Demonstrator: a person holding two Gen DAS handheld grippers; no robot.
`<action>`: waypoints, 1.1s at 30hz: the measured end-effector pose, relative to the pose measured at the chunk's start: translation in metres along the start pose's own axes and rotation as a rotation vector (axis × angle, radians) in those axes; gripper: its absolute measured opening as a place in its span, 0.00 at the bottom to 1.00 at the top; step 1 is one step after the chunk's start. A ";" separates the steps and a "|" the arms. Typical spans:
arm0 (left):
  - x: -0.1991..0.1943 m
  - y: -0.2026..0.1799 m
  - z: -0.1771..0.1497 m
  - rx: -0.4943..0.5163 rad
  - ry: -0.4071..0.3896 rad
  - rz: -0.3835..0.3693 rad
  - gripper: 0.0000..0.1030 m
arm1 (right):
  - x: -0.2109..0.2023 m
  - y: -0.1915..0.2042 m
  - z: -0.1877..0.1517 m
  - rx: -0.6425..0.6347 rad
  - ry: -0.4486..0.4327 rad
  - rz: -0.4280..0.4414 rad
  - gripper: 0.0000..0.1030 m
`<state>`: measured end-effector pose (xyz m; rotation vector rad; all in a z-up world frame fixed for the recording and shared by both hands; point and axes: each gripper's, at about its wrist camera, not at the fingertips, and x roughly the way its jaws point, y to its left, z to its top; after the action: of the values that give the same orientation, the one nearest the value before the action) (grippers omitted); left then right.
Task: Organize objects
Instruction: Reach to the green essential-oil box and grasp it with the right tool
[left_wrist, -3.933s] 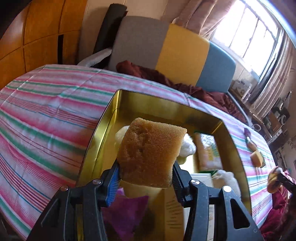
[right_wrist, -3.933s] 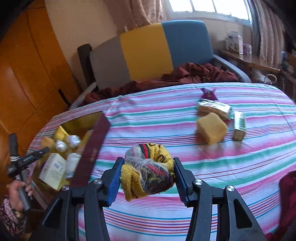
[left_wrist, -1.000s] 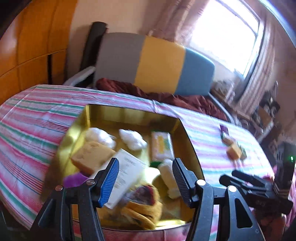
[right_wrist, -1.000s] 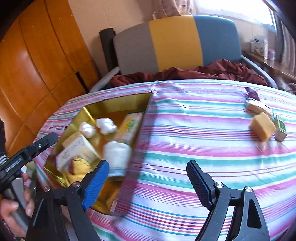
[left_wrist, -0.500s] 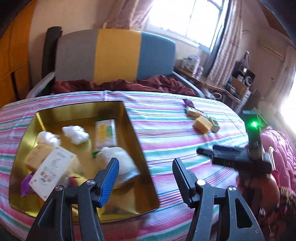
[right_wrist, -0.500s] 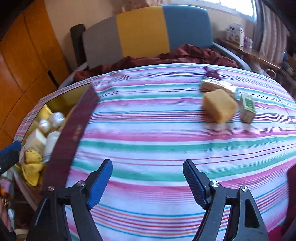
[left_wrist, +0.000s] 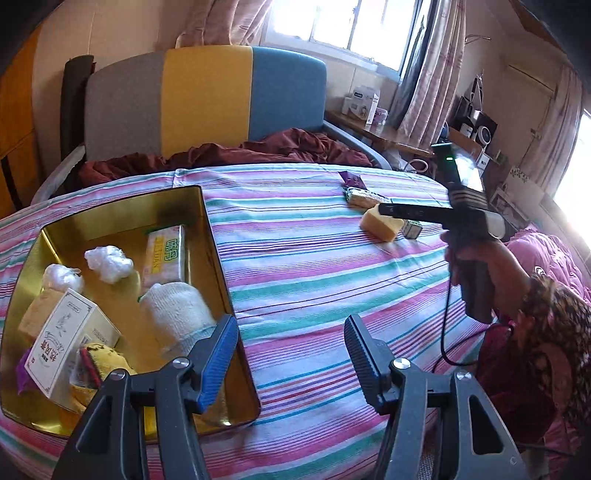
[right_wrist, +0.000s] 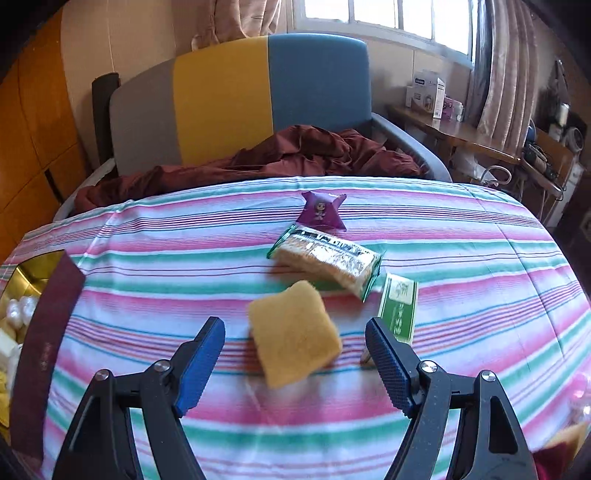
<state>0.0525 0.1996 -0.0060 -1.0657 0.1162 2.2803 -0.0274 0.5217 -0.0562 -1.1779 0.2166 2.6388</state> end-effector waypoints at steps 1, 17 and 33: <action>0.001 -0.001 0.000 0.002 0.001 0.000 0.59 | 0.006 -0.002 0.001 0.005 0.014 -0.001 0.77; 0.015 -0.013 0.008 -0.026 0.011 -0.032 0.59 | -0.023 -0.043 0.001 0.162 -0.083 -0.131 0.82; 0.039 -0.034 0.011 0.012 0.071 -0.045 0.59 | 0.040 -0.083 -0.004 0.188 0.203 -0.123 0.30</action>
<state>0.0453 0.2502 -0.0205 -1.1321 0.1332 2.1996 -0.0266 0.6062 -0.0917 -1.3472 0.4059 2.3363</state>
